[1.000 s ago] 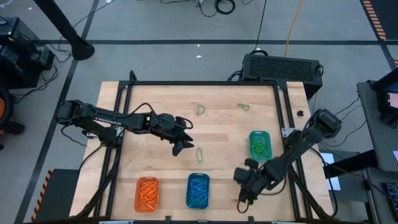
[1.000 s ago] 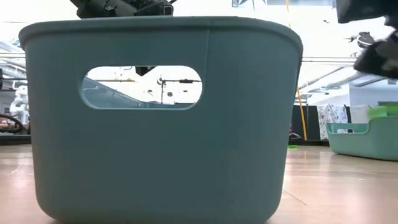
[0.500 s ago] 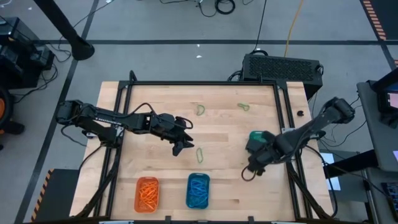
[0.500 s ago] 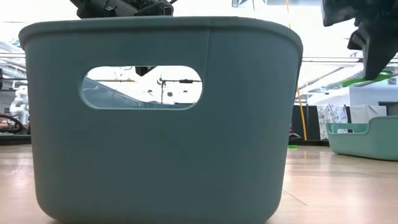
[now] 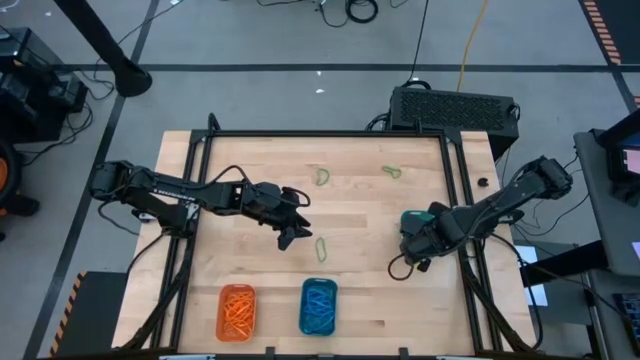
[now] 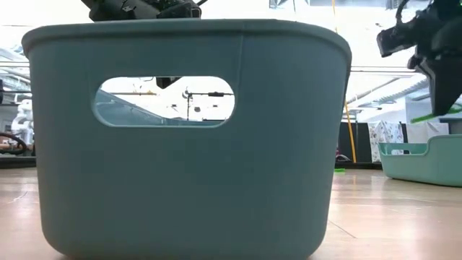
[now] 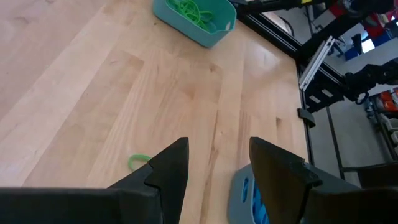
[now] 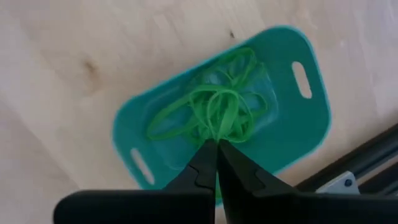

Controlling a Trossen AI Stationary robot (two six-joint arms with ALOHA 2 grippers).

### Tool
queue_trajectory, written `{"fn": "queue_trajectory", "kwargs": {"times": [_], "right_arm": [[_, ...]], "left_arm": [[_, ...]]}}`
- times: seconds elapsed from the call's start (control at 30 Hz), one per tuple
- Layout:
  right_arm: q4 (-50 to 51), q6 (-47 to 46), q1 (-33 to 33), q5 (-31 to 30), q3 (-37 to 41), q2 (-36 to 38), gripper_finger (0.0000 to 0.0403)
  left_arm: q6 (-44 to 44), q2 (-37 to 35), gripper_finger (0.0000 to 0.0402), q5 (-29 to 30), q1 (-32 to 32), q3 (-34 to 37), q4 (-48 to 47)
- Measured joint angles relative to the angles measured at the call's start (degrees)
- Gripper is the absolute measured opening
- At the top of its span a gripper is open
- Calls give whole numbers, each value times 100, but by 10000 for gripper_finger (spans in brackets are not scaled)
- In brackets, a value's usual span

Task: Sort rubber bands into baskets
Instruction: Put the green rubber band into the green bin

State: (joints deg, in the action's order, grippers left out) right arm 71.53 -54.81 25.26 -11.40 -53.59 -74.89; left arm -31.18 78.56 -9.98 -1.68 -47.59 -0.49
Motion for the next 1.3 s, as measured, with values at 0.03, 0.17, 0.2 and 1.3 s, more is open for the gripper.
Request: {"fn": "queue_trajectory", "kwargs": {"times": [0.03, 0.17, 0.2, 1.3], "right_arm": [[-2, -16, -50, 32, 47, 0, 3], [9, 227, -243, 212, 102, 0, 13], [7, 357, -299, 245, 102, 0, 19], [-3085, 3269, -3529, 780, -926, -303, 132]], "left_arm": [[0, 0, 176, 0, -12, 0, 0], [-1, 0, 176, 2, -32, 0, 0], [-1, 0, 176, 2, -32, 0, 0], [-318, -127, 176, 124, -396, -4, -1720]]}}
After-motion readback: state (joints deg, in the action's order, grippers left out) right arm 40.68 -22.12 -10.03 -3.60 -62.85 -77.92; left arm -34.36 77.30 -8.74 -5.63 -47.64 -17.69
